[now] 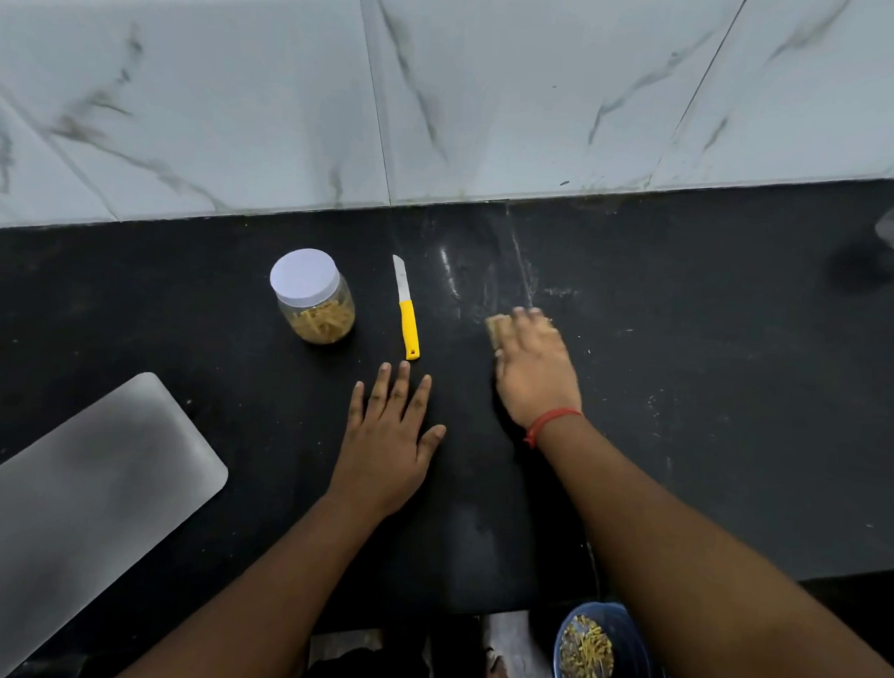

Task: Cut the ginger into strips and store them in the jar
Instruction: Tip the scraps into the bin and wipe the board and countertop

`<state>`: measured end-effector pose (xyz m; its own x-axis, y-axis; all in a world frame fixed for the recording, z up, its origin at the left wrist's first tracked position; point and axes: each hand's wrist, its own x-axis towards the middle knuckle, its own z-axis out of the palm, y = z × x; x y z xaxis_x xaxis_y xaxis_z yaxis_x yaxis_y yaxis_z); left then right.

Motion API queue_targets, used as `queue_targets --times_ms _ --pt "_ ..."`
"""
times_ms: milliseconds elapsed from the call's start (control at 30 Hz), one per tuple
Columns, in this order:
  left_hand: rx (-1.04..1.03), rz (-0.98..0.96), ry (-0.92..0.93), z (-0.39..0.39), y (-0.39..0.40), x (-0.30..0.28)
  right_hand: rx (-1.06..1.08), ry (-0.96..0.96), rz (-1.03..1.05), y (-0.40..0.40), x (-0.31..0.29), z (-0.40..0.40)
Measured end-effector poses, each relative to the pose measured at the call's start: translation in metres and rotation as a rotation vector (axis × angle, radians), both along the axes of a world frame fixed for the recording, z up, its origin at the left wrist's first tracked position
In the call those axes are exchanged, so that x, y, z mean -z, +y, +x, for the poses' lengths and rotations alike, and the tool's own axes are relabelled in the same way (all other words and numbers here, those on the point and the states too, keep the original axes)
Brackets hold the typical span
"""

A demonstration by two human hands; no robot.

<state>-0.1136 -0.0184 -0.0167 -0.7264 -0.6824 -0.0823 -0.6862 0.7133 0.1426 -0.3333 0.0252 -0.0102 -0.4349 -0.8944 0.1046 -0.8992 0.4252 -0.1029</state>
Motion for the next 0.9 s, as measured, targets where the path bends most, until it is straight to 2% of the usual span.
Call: queue_targets --times_ms 33,67,133,167,200,267,300,367,400,500,533,600,633,667,733,767,867,900 --pt "-0.006 0.003 -0.002 0.001 -0.001 0.0 0.105 -0.011 -0.013 0.002 -0.001 0.003" --pt "-0.013 0.003 -0.001 0.001 -0.001 0.001 0.069 0.005 -0.026 0.004 0.003 0.013" --pt "-0.02 0.007 0.002 0.003 -0.003 0.0 -0.273 0.061 0.019 0.013 0.011 0.025" --pt "-0.022 0.01 -0.003 0.005 -0.005 -0.001 -0.343 0.083 0.045 0.016 0.01 0.016" --pt "-0.029 0.012 -0.01 0.006 -0.006 -0.002 -0.245 0.055 0.031 0.015 0.007 0.002" --pt "-0.052 0.022 -0.03 0.009 -0.006 -0.003 0.086 -0.012 -0.001 0.014 -0.002 -0.001" --pt "-0.066 0.025 -0.035 0.01 -0.005 -0.004 0.062 -0.003 -0.015 0.012 0.0 0.011" --pt "-0.083 0.019 -0.028 0.014 -0.003 -0.005 -0.309 0.018 -0.009 0.012 0.005 0.039" --pt "-0.086 0.015 -0.023 0.016 -0.003 -0.004 -0.397 0.022 0.005 0.013 0.005 0.039" --pt "-0.118 -0.01 0.022 0.021 -0.001 -0.001 -0.026 -0.034 -0.018 0.015 -0.002 0.034" --pt "-0.133 -0.02 0.038 0.024 0.0 0.0 -0.063 0.011 -0.011 0.017 0.001 0.045" --pt "-0.147 -0.035 0.03 0.03 0.002 -0.001 -0.433 0.109 0.026 0.024 0.012 0.068" --pt "-0.149 -0.041 0.021 0.033 0.004 -0.002 -0.526 0.149 0.026 0.027 0.013 0.063" --pt "-0.152 -0.048 0.011 0.035 0.005 -0.003 -0.442 0.12 0.04 0.027 0.01 0.051" --pt "-0.153 -0.063 -0.026 0.041 0.012 -0.006 -0.086 -0.01 0.007 0.03 0.001 0.044" --pt "-0.159 -0.069 -0.03 0.046 0.017 -0.005 -0.065 -0.032 -0.011 0.032 0.002 0.054" --pt "-0.187 -0.082 -0.046 0.061 0.026 -0.004 -0.492 0.07 0.03 0.046 0.012 0.08" --pt "-0.203 -0.082 -0.061 0.064 0.028 -0.004 -0.458 0.031 0.039 0.046 0.009 0.075"
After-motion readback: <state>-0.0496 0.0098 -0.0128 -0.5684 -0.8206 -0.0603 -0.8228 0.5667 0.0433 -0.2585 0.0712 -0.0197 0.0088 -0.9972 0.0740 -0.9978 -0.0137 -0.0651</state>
